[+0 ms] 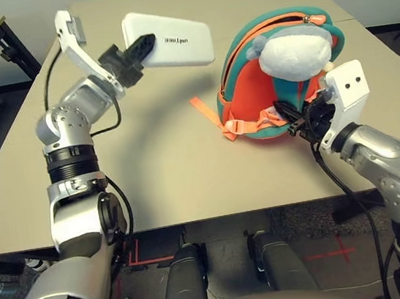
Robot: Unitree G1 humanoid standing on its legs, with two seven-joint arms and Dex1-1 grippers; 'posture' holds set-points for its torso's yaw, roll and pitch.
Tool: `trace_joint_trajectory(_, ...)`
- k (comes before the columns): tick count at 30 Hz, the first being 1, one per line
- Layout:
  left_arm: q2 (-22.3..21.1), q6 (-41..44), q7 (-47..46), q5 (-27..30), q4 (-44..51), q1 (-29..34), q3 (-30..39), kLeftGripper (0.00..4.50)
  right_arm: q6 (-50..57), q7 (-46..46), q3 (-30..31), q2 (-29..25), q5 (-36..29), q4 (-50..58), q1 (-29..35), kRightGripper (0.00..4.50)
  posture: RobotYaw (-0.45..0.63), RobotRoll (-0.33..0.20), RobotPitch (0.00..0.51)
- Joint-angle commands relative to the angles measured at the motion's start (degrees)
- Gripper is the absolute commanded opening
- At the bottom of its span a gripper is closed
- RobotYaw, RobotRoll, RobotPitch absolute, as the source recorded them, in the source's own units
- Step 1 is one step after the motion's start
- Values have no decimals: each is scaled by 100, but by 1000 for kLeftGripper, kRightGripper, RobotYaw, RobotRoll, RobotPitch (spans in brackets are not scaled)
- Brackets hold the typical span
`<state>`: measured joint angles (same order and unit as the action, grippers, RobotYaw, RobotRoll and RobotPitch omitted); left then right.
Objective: Put the pencil case into the backpack and zip it.
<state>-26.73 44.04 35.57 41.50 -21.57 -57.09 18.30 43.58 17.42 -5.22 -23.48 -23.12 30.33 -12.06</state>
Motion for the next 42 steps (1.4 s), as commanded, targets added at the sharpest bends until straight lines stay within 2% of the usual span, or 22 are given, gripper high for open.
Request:
trace_joint_trajectory(1, -376, 215, 731, 190, 393, -300, -158, 1390, -49, 135, 150, -76, 95, -284, 25, 662, -143, 0, 111)
trace_joint_trajectory(5, -656, 487, 1233, 432, 473, -549, -113, 1389, -150, 204, 182, -102, 161, -420, 16, 662, -139, 0, 113)
trace_joint_trajectory(11, -752, 582, 1640, 483, 388, -706, -195, 1388, -230, 259, 234, -77, 245, -520, 5, 662, -139, 0, 117)
trace_joint_trajectory(25, -529, -125, 2556, -478, -213, -874, -1283, 1387, -238, 229, 278, -36, 294, -515, -174, 662, -160, 0, 124)
trace_joint_trajectory(34, -583, -667, 4064, -1195, -459, -819, -2366, 1385, -269, 241, 314, -25, 336, -570, -189, 662, -180, 0, 117)
trace_joint_trajectory(38, -373, -1097, 4273, -1587, -944, -1019, -2597, 1385, -293, 242, 323, -23, 351, -603, -213, 662, -185, 0, 112)
trace_joint_trajectory(42, 53, -1893, 4038, -2214, -1779, -1296, -2795, 1385, -328, 237, 332, -12, 368, -632, -234, 662, -190, 0, 105)
